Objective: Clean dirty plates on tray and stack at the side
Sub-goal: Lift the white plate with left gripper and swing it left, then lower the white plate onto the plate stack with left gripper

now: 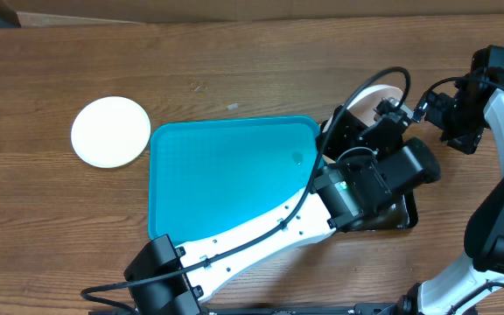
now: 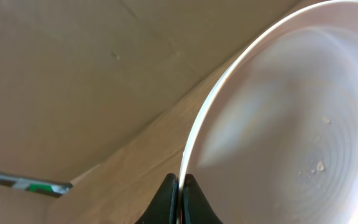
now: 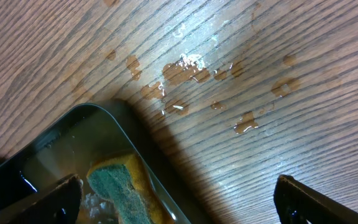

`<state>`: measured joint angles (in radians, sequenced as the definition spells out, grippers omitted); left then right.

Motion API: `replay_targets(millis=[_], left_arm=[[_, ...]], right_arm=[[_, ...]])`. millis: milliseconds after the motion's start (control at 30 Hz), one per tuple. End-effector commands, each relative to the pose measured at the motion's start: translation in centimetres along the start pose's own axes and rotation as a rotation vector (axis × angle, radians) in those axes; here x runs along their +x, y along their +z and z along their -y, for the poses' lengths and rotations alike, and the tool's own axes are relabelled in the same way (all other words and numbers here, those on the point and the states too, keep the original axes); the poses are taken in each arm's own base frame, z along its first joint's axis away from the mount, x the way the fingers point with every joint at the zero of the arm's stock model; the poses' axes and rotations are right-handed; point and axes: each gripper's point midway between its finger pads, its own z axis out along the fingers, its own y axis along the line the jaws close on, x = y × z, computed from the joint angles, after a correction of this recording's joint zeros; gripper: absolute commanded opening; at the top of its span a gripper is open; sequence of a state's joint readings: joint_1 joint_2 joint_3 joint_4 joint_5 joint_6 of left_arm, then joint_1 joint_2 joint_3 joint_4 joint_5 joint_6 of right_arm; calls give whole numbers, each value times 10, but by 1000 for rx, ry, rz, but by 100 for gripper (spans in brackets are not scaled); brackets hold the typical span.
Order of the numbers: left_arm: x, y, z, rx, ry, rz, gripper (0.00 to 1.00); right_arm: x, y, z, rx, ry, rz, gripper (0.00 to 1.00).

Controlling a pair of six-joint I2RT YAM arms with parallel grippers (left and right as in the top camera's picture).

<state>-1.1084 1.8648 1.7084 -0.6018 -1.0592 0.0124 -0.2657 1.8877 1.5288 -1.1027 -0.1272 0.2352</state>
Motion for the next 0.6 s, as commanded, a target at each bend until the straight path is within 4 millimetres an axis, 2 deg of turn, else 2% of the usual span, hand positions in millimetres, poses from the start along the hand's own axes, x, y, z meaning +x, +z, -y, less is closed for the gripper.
replay_targets(millis=[0, 167, 333, 433, 567], left_arm=[[-11, 2, -18, 4, -154, 12, 4], [2, 12, 4, 171, -254, -58, 4], [35, 40, 19, 427, -477, -274, 4], [51, 61, 9, 523, -590, -381, 4], [85, 95, -30, 593, -743, -525, 4]], right_arm=[[-2, -6, -4, -15, -4, 17, 100], [-2, -6, -4, -15, -4, 17, 100], [-3, -6, -4, -15, -4, 18, 100], [-2, -6, -4, -15, -4, 17, 100], [-2, -6, -4, -15, -4, 17, 100]])
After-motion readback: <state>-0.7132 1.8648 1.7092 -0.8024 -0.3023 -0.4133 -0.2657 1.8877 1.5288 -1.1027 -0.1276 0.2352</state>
